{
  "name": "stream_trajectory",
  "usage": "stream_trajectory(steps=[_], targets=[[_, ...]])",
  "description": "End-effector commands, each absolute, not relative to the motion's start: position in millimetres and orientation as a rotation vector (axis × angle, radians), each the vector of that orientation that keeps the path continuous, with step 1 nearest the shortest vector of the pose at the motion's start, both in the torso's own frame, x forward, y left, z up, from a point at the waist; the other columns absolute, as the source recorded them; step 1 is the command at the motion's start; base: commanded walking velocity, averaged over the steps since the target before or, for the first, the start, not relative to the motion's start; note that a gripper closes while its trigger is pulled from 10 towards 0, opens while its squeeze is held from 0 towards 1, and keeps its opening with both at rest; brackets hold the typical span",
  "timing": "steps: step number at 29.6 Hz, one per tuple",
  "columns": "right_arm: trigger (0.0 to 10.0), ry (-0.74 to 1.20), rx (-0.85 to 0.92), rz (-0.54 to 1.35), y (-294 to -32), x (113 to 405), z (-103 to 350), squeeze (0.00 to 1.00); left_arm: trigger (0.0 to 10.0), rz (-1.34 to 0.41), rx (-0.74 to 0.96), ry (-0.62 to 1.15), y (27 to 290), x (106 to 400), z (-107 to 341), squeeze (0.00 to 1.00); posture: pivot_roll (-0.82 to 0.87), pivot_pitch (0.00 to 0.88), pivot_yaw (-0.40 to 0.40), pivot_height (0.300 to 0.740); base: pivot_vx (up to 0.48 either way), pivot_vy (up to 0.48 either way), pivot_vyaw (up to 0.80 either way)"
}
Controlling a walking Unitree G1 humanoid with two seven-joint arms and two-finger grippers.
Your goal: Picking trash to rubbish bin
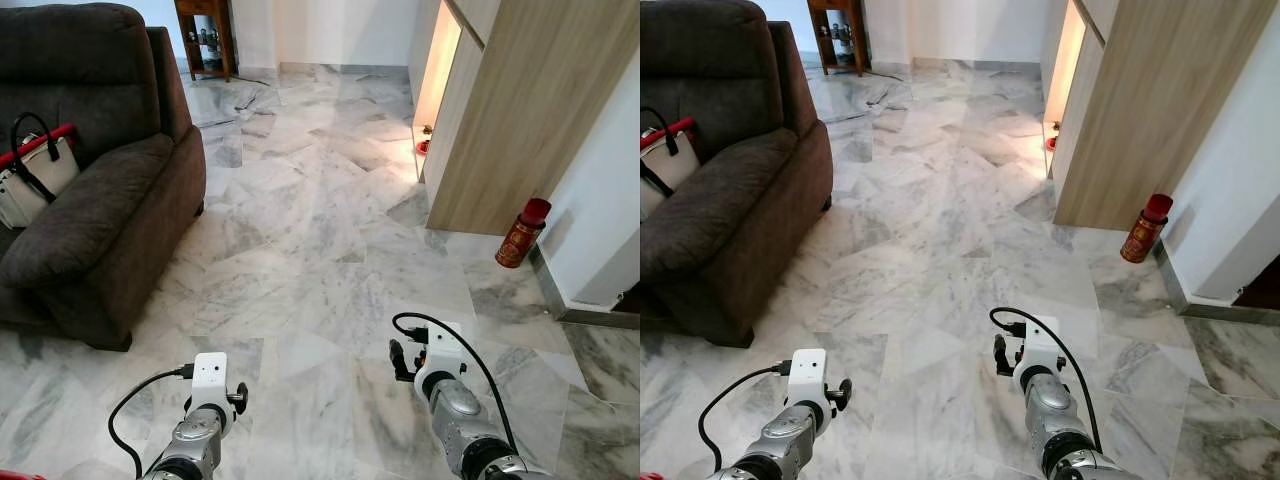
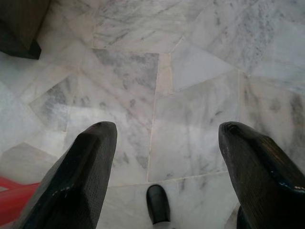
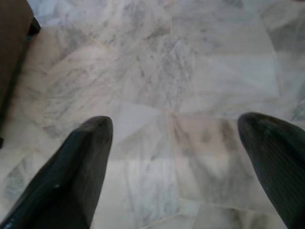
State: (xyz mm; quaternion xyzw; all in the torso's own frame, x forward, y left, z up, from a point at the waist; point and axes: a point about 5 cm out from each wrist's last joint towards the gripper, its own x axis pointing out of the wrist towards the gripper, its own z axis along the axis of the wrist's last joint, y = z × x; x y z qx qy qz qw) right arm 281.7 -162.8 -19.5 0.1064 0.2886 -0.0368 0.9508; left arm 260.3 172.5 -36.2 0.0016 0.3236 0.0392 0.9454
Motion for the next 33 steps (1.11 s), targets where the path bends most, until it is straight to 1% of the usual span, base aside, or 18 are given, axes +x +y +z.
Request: stream_trajectory(steps=[1,3,6,8,10,12,14,19,21,25,28,31,33], targets=[[10.0,0.602,0.244,-0.073,-155,284,-19,0.00,10.0,0.098,0.005,0.637,177,268,-30,0.00,-0.16,0.000,0.018,0.740,0.000,0.000,0.00],[10.0,0.559,0.243,-0.028,-147,294,-9,0.00,10.0,0.104,-0.001,0.625,179,271,-27,0.00,-0.15,0.000,0.020,0.740,0.000,0.000,0.00],[10.0,0.569,0.240,-0.016,-142,294,-10,0.00,10.0,0.106,-0.004,0.613,180,274,-24,0.00,-0.15,0.000,0.025,0.740,0.000,0.000,0.00],[10.0,0.571,0.237,-0.015,-142,294,-10,0.00,10.0,0.107,-0.004,0.609,180,276,-23,0.00,-0.15,0.000,0.026,0.740,0.000,0.000,0.00],[10.0,0.549,0.277,-0.032,-144,299,-5,0.00,10.0,0.109,-0.007,0.602,180,278,-21,0.00,-0.16,0.000,0.033,0.740,0.000,0.000,0.00],[10.0,0.533,0.242,0.000,-142,301,-2,0.00,10.0,0.099,-0.011,0.600,176,278,-21,0.00,-0.17,0.000,0.050,0.740,0.000,0.000,0.61],[10.0,0.545,0.267,-0.015,-142,299,-4,0.00,10.0,0.071,0.009,0.633,172,273,-27,0.00,-0.18,0.000,0.046,0.740,0.000,0.000,0.79],[10.0,0.539,0.278,0.004,-139,299,-4,0.00,10.0,0.058,0.021,0.640,171,271,-28,0.00,-0.15,0.000,0.056,0.740,0.000,0.000,0.79],[10.0,0.562,0.267,0.025,-133,296,-7,0.00,10.0,0.042,0.039,0.641,171,270,-29,0.00,-0.14,0.000,0.046,0.740,0.000,0.000,0.80],[10.0,0.569,0.269,0.052,-129,295,-8,0.00,10.0,0.084,0.020,0.648,181,264,-33,0.00,-0.13,0.000,0.036,0.740,0.000,0.000,0.80],[10.0,0.578,0.288,0.041,-129,293,-10,0.00,10.0,0.098,0.028,0.676,186,255,-39,0.00,-0.13,0.000,0.046,0.740,0.000,0.000,0.80],[10.0,0.584,0.297,0.038,-129,292,-11,0.00,10.0,0.098,0.027,0.678,186,253,-40,0.00,-0.13,0.000,0.049,0.740,0.000,0.000,0.79],[10.0,0.581,0.310,0.032,-129,292,-12,0.00,10.0,0.086,0.035,0.681,185,253,-41,0.00,-0.12,0.000,0.066,0.740,0.000,0.000,0.80]])
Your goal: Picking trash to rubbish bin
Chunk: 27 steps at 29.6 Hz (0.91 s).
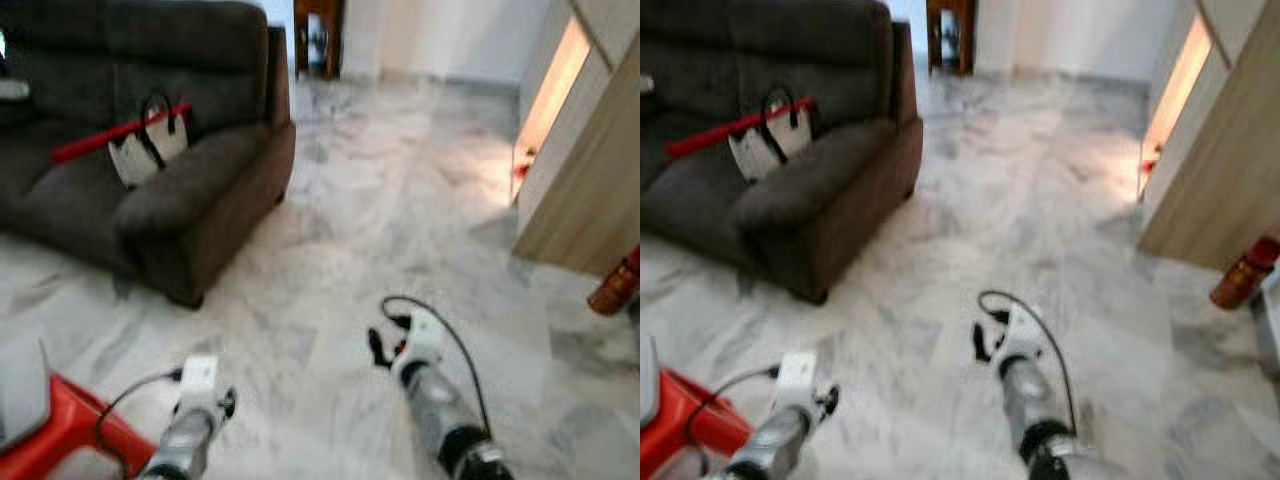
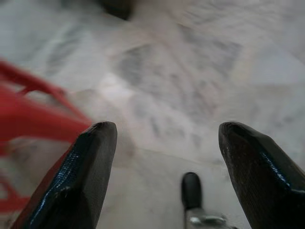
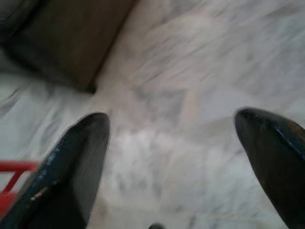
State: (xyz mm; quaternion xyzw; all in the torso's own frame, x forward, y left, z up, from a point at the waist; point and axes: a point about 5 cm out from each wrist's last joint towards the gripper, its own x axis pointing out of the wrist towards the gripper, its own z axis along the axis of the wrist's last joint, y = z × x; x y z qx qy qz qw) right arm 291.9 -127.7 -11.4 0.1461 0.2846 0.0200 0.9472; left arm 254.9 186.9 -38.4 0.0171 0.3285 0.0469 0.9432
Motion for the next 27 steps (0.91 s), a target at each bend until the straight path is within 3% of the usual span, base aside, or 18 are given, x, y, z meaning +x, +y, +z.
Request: stream_trajectory(steps=[1,17,27], targets=[[10.0,0.583,0.310,0.037,-128,292,-12,0.00,10.0,0.079,0.039,0.681,185,253,-41,0.00,-0.12,0.000,0.067,0.740,0.000,0.000,0.80],[10.0,0.590,0.301,0.045,-133,291,-13,0.00,10.0,0.048,0.035,0.685,172,251,-43,0.00,-0.15,0.000,0.032,0.740,0.000,0.000,0.80],[10.0,0.587,0.296,0.054,-134,294,-10,0.00,10.0,0.094,0.009,0.683,178,249,-44,0.00,-0.13,0.000,0.008,0.740,0.000,0.000,0.80]])
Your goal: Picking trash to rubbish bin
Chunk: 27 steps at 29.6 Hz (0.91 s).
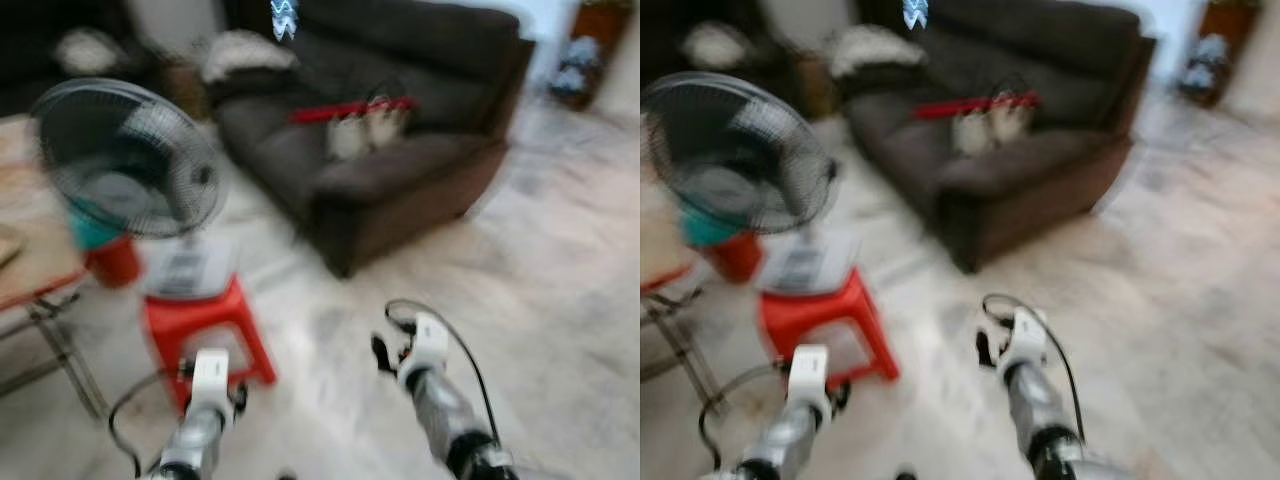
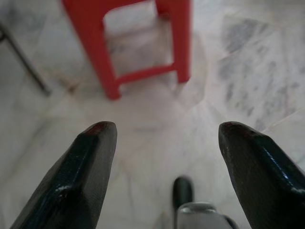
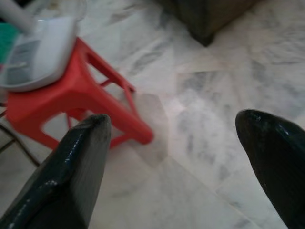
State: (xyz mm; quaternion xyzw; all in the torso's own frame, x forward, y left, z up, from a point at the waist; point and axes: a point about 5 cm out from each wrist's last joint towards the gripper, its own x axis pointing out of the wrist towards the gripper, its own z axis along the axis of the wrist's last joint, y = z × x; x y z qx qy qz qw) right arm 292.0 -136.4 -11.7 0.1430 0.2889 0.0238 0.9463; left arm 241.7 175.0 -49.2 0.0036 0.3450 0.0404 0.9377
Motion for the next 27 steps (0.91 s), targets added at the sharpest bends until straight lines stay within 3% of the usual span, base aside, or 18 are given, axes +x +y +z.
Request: stream_trajectory(steps=[1,27], targets=[[10.0,0.587,0.295,0.056,-133.4,294.3,-9.7,0.00,10.0,0.096,0.008,0.684,178.6,248.2,-44.2,0.00,-0.13,0.000,0.008,0.740,0.000,0.000,0.80],[10.0,0.603,0.287,0.056,-135.3,290.8,-13.1,0.00,10.0,0.073,-0.006,0.668,170.3,250.8,-42.8,0.00,-0.13,0.019,-0.002,0.740,0.000,0.000,0.80]])
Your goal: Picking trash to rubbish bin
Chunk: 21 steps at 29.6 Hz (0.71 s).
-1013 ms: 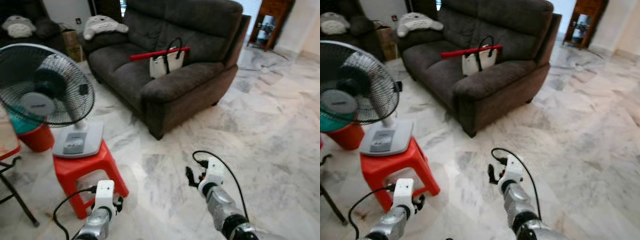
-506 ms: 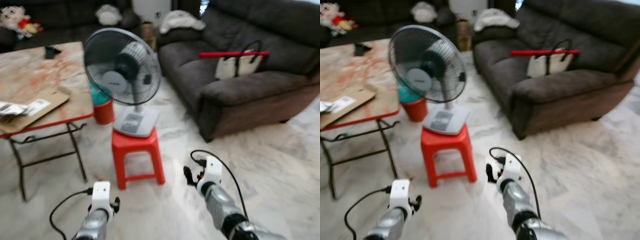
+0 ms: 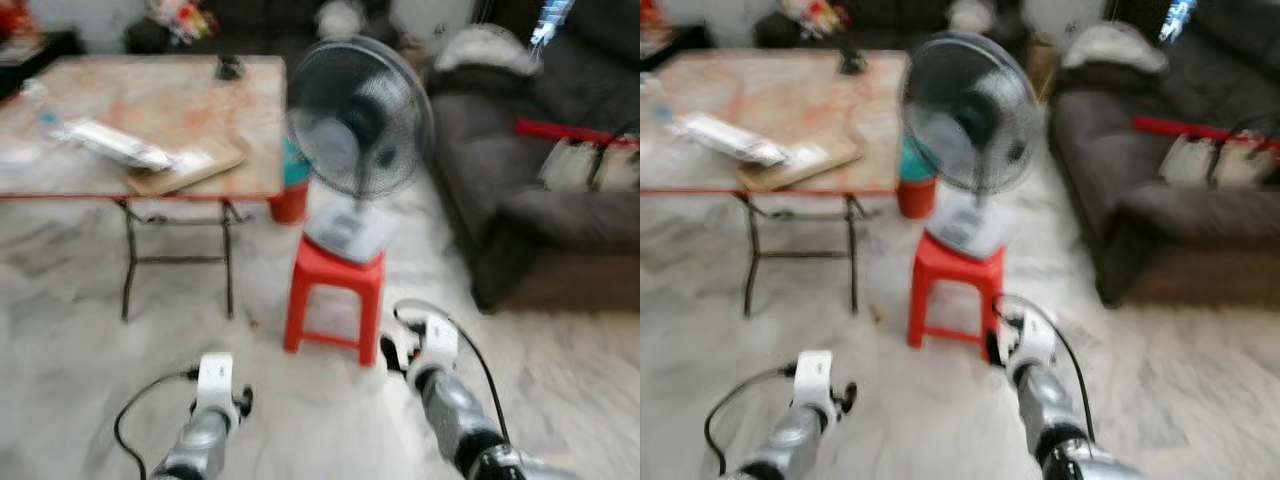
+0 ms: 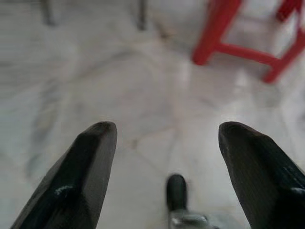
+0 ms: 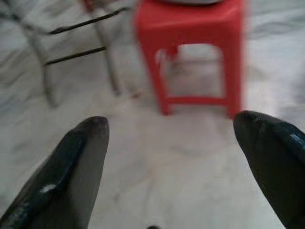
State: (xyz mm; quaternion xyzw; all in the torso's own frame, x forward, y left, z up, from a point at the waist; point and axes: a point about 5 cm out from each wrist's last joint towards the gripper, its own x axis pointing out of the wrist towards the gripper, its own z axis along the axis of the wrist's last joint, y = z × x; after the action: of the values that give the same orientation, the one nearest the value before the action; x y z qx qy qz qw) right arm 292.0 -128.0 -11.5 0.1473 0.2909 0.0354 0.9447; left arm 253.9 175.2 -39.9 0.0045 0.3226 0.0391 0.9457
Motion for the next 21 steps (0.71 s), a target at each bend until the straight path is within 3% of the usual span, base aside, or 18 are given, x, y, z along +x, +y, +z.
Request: stream_trajectory(steps=[1,11,21], targets=[[10.0,0.603,0.287,0.057,-135.2,290.7,-13.1,0.00,10.0,0.073,-0.006,0.669,170.5,250.7,-42.8,0.00,-0.13,0.019,-0.002,0.740,0.000,0.000,0.80],[10.0,0.608,0.278,0.064,-134.2,290.4,-13.5,0.00,10.0,0.061,-0.018,0.641,166.8,256.8,-38.2,0.00,-0.12,0.022,-0.012,0.740,0.000,0.000,0.77],[10.0,0.618,0.311,0.045,-135.0,288.9,-15.2,0.00,10.0,0.060,-0.030,0.656,164.6,255.5,-39.8,0.00,-0.12,0.028,-0.010,0.740,0.000,0.000,0.00]])
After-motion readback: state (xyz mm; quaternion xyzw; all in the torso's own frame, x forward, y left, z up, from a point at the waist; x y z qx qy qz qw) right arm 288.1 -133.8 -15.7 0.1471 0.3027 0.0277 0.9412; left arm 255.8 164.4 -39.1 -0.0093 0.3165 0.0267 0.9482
